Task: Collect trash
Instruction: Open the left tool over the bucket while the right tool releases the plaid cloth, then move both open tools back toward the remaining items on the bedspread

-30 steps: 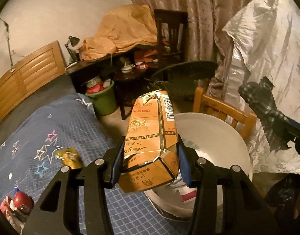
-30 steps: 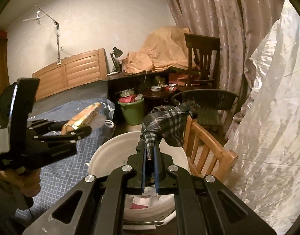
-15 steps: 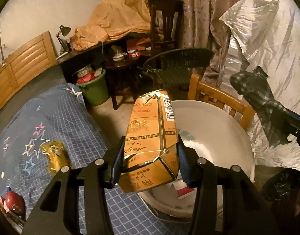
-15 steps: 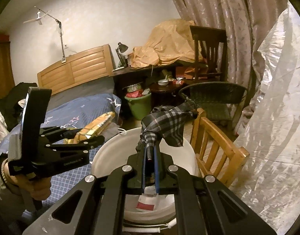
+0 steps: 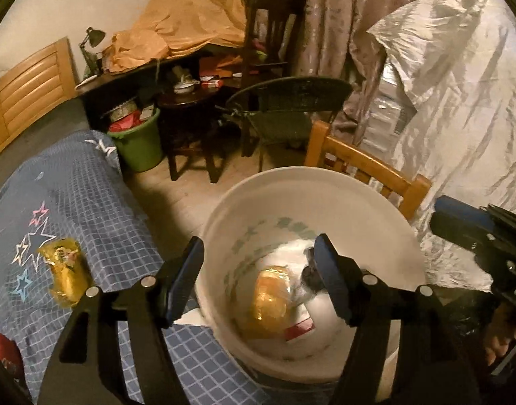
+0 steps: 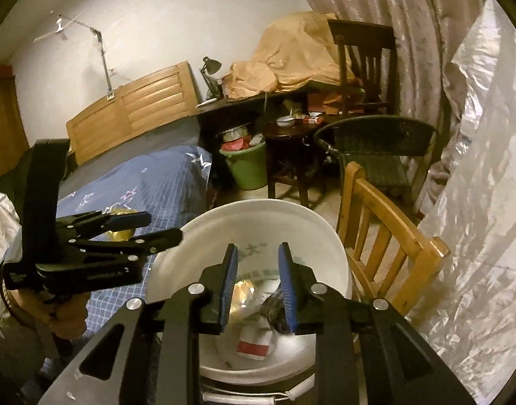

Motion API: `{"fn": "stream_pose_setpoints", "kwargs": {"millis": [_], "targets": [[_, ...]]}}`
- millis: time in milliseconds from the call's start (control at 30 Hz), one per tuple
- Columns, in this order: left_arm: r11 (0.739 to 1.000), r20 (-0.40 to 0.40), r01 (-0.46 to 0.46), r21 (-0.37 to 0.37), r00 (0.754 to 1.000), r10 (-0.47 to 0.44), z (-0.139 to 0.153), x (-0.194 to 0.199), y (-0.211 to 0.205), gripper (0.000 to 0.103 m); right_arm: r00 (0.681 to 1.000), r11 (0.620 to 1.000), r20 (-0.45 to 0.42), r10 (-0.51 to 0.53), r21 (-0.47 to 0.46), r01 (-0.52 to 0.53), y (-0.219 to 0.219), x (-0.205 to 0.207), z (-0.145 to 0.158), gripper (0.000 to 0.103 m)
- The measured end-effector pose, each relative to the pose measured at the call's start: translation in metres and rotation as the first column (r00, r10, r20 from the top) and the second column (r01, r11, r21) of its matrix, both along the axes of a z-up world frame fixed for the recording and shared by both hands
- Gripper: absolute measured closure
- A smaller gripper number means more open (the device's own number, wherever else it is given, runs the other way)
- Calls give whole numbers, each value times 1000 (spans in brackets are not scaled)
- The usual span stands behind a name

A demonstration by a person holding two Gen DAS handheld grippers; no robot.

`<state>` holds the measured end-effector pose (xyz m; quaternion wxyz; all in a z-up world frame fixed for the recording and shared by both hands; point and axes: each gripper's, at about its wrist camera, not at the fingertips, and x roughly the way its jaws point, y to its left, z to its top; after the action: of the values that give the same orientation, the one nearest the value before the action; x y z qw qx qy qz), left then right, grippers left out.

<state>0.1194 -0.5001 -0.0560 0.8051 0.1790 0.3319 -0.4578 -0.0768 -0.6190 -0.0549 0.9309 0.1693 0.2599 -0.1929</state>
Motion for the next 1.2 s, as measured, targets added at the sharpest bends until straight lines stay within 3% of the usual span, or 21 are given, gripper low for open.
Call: {"fn": "stream_pose_setpoints", "kwargs": {"millis": [267, 433, 667, 900, 1033, 1200], "targets": [[999, 21, -42, -27, 999, 42, 9, -1, 22, 38, 1000, 1000, 24, 1, -8, -1, 7, -4, 4, 77], [994, 74, -109, -31, 991, 111, 7, -2, 47, 30, 999, 999, 48, 14, -38, -12, 27, 1, 9, 77], [972, 90, -228, -54, 968, 232, 8, 8, 90, 27, 991, 985, 130, 18, -171, 4, 82, 5, 26, 77], [922, 90, -370, -113, 920, 380, 16, 16, 167, 22, 976, 957, 211, 46, -291, 18, 144, 11, 29, 76], [879, 57, -458, -130, 882, 468, 19, 24, 221, 21, 974, 962, 199, 107, -267, -51, 173, 32, 21, 75], [803, 11, -573, -164, 813, 582, 28, 34, 296, 21, 962, 957, 150, 227, -218, -192, 222, 71, 10, 74]]}}
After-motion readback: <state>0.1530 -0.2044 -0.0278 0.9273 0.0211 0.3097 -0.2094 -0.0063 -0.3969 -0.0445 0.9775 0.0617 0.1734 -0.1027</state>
